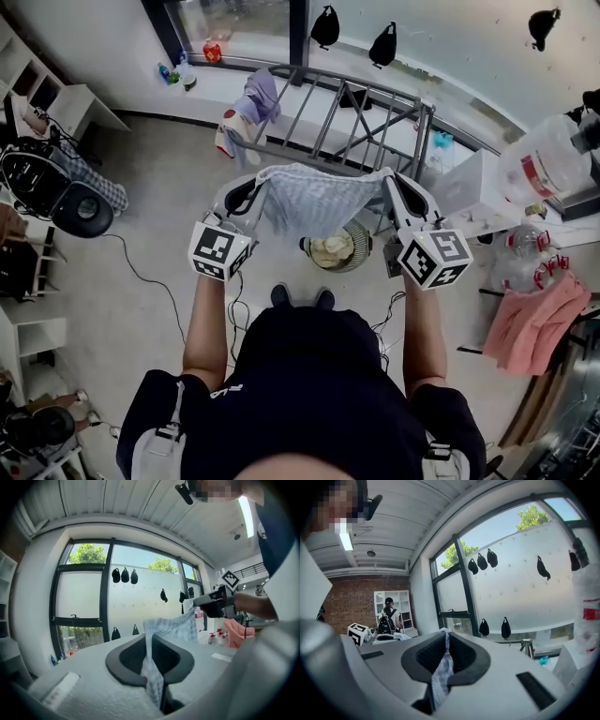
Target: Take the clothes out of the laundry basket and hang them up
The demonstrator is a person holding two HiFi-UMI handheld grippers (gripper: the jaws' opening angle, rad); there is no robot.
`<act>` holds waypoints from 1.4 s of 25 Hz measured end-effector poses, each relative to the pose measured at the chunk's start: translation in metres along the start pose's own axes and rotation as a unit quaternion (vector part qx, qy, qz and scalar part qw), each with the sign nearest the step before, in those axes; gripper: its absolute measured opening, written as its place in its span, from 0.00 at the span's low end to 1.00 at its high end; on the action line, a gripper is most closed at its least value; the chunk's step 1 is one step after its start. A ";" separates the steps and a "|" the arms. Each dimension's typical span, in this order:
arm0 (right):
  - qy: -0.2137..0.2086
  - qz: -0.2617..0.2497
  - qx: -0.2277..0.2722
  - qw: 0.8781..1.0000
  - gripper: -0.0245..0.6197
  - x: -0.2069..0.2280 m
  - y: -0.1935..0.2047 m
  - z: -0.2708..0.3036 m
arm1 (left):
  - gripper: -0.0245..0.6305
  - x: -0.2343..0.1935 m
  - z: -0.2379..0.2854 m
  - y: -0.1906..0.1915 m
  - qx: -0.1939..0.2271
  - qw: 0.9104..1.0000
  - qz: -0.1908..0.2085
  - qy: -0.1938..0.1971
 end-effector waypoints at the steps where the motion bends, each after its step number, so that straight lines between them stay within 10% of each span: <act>1: 0.000 -0.007 0.009 1.000 0.08 -0.003 -0.009 0.006 | 0.09 -0.005 -0.004 -0.005 0.008 1.000 -0.006 -0.006; 19: 0.009 -0.086 0.069 0.994 0.08 -0.068 -0.107 0.114 | 0.09 -0.118 -0.027 -0.095 0.099 0.992 -0.002 -0.083; 35: 0.061 -0.124 0.104 0.985 0.07 0.023 -0.163 0.224 | 0.09 -0.191 0.112 -0.167 0.099 0.992 0.006 -0.075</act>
Point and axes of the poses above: the fingertips, and each gripper's own axes: z forward along the fingers, x to its right, y out of its underside, the point moved 10 cm from there along -z, backward along the fingers, and after that the axes turned 12 degrees about -z, right-handed, at the moved point
